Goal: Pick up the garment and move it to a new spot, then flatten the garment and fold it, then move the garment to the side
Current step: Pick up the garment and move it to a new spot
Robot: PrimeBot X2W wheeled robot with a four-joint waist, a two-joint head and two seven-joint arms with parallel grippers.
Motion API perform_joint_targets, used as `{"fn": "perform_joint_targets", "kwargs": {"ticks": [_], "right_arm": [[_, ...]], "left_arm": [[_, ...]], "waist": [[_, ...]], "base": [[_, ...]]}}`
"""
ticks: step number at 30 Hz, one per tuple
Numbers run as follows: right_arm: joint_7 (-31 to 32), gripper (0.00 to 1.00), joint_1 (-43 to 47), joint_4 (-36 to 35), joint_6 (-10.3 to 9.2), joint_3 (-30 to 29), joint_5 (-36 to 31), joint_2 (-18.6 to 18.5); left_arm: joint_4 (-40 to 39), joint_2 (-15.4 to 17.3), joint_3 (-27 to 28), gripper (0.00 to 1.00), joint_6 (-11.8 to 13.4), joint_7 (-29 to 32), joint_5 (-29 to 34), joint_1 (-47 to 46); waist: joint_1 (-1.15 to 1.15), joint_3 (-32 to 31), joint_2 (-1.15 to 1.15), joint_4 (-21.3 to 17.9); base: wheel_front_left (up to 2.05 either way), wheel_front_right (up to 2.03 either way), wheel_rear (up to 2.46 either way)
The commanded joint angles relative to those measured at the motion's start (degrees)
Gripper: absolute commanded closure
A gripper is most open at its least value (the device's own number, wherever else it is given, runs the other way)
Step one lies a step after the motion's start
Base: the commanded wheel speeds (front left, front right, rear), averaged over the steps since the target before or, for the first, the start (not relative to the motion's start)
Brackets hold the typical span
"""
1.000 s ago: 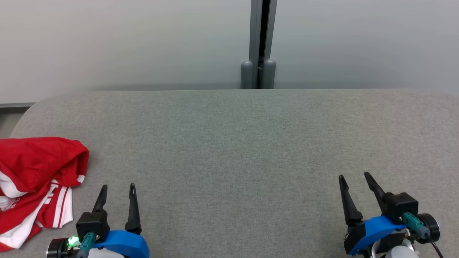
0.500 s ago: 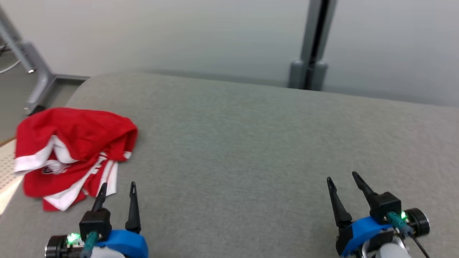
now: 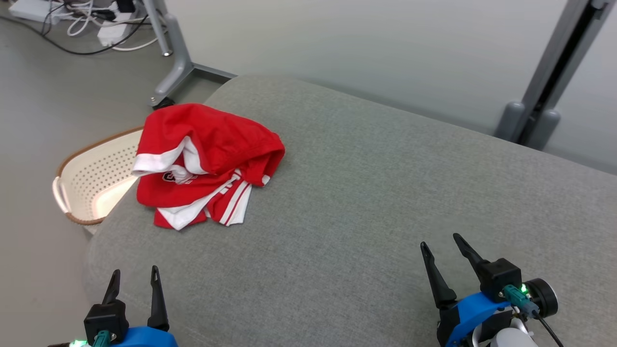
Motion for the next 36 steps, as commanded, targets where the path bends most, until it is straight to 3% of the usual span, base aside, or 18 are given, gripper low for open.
{"fn": "perform_joint_targets", "kwargs": {"ticks": [1,11,24,36], "right_arm": [[-0.21,0.00,-0.51,0.34,0.00,0.14,0.66,-0.16],[-0.21,0.00,-2.00,0.98,0.00,0.94,-1.06,-0.16],[-0.21,0.00,-6.48,-0.62,0.00,1.49,-3.63,-0.32],[0.02,0.00,-8.51,0.46,-0.06,1.14,-4.74,-0.88]], "left_arm": [[-0.06,0.24,0.22,0.00,-0.21,-0.29,-0.01,0.08],[0.24,1.68,2.98,0.00,-1.96,-0.28,-0.39,-6.42],[4.79,9.23,4.72,0.00,-4.63,-0.24,0.27,-25.22],[21.02,12.97,6.17,0.00,-6.19,-0.23,-3.76,-37.94]], "waist": [[0.00,0.78,0.00,1.41],[0.00,4.44,0.00,-0.51],[0.00,14.43,0.00,-6.96],[0.00,20.18,0.00,-11.31]], "base": [[0.00,0.00,0.00],[0.00,0.00,0.00],[0.00,0.00,0.00],[0.00,0.00,0.00]]}}
